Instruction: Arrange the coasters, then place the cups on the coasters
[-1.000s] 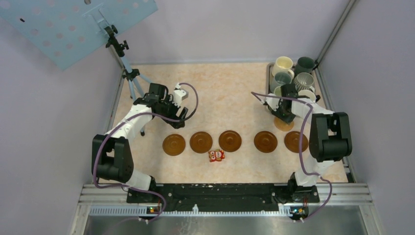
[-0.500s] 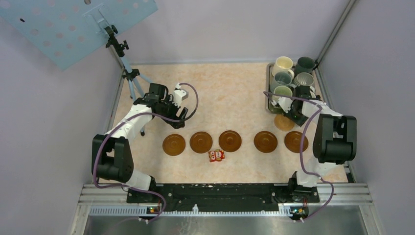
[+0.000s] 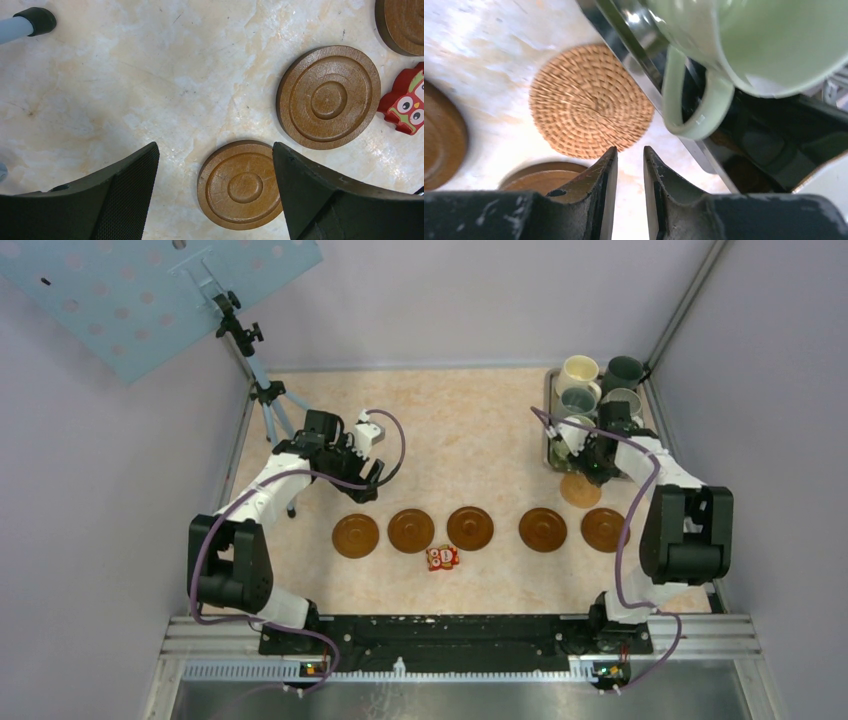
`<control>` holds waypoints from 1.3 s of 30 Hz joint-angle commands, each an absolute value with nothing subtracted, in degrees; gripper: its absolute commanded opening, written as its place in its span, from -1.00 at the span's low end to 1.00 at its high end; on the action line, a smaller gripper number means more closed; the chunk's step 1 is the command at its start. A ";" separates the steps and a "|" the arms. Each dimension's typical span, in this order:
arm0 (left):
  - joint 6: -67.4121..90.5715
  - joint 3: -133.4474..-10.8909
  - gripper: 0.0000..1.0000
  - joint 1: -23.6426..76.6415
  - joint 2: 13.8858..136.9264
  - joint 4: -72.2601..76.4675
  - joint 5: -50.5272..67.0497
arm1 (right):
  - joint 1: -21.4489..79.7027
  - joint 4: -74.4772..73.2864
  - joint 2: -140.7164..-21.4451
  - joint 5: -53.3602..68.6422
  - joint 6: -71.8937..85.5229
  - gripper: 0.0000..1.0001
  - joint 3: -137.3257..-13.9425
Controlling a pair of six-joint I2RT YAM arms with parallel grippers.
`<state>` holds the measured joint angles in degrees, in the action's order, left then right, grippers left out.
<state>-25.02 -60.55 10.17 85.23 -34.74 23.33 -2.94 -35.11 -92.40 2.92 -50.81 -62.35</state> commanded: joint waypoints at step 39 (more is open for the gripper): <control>-24.87 -64.51 0.97 10.09 86.31 -35.99 23.27 | -18.64 -27.25 -95.93 -2.32 -62.16 -0.48 -52.17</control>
